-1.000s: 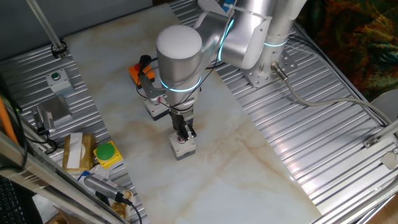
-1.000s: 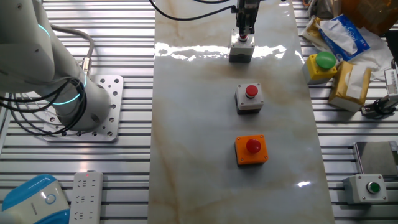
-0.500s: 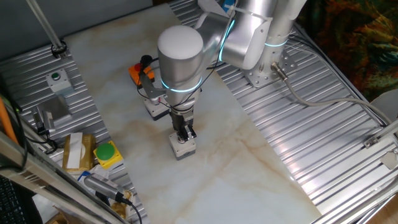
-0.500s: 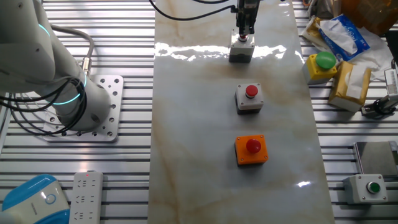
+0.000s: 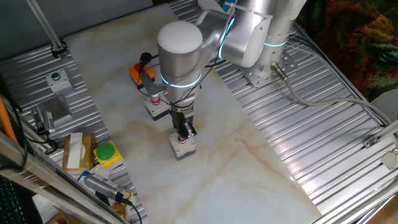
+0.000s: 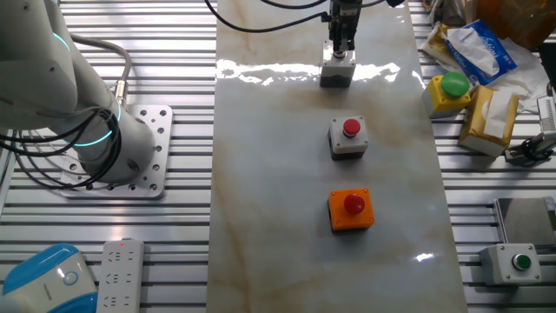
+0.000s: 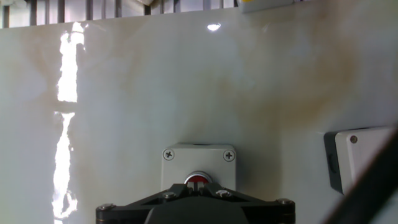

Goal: Press three buttons from left to right in sequence

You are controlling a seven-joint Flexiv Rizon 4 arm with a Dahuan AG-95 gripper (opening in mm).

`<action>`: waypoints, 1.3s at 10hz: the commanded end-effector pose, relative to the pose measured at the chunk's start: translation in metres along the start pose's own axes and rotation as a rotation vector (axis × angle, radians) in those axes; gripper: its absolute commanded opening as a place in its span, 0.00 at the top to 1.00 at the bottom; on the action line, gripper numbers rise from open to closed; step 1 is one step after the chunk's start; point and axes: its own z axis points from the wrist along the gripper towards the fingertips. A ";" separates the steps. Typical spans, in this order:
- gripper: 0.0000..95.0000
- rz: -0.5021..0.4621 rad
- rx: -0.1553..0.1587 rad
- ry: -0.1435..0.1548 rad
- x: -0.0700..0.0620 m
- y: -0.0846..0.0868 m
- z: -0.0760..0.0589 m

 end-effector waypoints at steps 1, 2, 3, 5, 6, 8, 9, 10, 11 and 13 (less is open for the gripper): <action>1.00 0.003 -0.023 -0.028 0.001 -0.001 0.002; 1.00 0.003 -0.027 -0.044 0.002 -0.001 0.003; 1.00 -0.014 0.014 -0.041 0.002 -0.001 0.004; 1.00 -0.005 0.013 -0.051 0.002 0.000 0.007; 1.00 -0.008 0.027 -0.046 0.003 0.000 0.008; 1.00 0.006 0.014 -0.048 0.003 0.000 0.011; 1.00 0.001 0.059 -0.047 0.004 0.001 0.013; 1.00 -0.017 0.115 -0.039 0.003 0.001 0.015; 1.00 -0.018 0.117 -0.028 0.003 0.001 0.014; 1.00 -0.018 0.106 -0.021 0.002 0.001 0.014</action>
